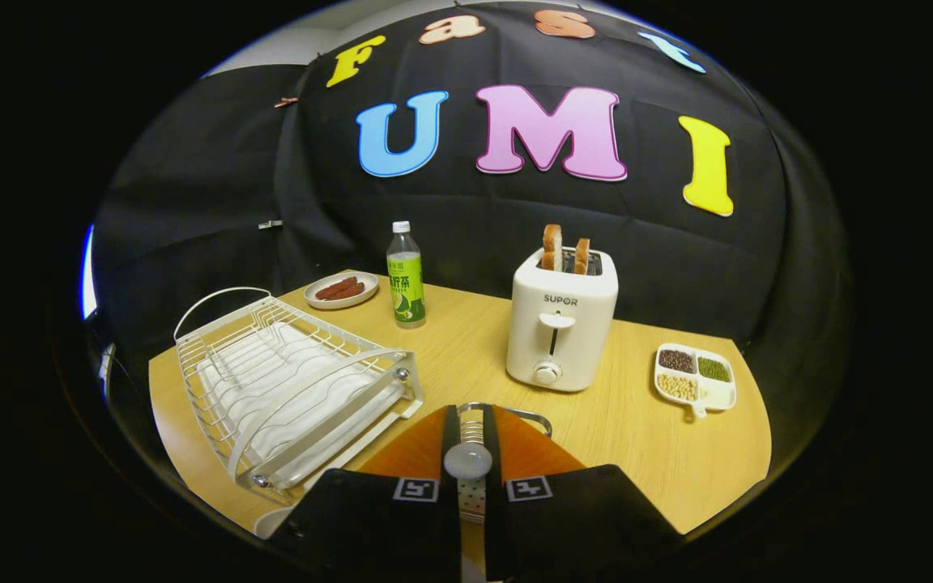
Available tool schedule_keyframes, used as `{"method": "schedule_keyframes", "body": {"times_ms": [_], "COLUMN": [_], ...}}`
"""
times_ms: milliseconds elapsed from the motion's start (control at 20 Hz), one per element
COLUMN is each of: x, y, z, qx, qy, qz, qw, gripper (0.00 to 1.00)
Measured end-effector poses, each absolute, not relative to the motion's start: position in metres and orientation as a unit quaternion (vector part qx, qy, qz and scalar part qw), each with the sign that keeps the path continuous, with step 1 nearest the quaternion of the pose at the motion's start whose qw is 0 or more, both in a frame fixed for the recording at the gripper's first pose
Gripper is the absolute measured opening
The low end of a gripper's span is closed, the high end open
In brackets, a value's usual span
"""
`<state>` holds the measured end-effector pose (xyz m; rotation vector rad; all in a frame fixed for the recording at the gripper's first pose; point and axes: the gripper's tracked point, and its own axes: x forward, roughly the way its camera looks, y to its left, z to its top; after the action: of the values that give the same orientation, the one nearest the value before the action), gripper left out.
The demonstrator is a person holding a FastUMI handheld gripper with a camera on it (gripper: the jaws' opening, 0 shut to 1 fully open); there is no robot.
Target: Take the plate from the dish rack, then take the spoon from the basket and place it into the plate.
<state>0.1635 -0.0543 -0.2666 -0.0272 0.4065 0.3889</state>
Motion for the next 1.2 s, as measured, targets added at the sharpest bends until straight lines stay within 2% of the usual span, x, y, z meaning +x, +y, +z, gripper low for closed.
{"method": "schedule_keyframes", "body": {"times_ms": [250, 450, 650, 950, 1200], "x": [0.159, 0.134, 0.09, 0.044, 0.025], "y": [-0.065, -0.058, -0.049, -0.037, -0.035], "z": [-0.215, -0.162, -0.146, -0.181, -0.252], "qx": [0.001, 0.019, 0.035, -0.022, -0.024], "qy": [0.173, 0.142, 0.145, 0.155, 0.22], "qz": [0.191, 0.231, 0.278, 0.325, 0.325], "qw": [0.966, 0.962, 0.949, 0.933, 0.919], "gripper": [0.14, 0.13, 0.13, 0.13, 0.13]}}
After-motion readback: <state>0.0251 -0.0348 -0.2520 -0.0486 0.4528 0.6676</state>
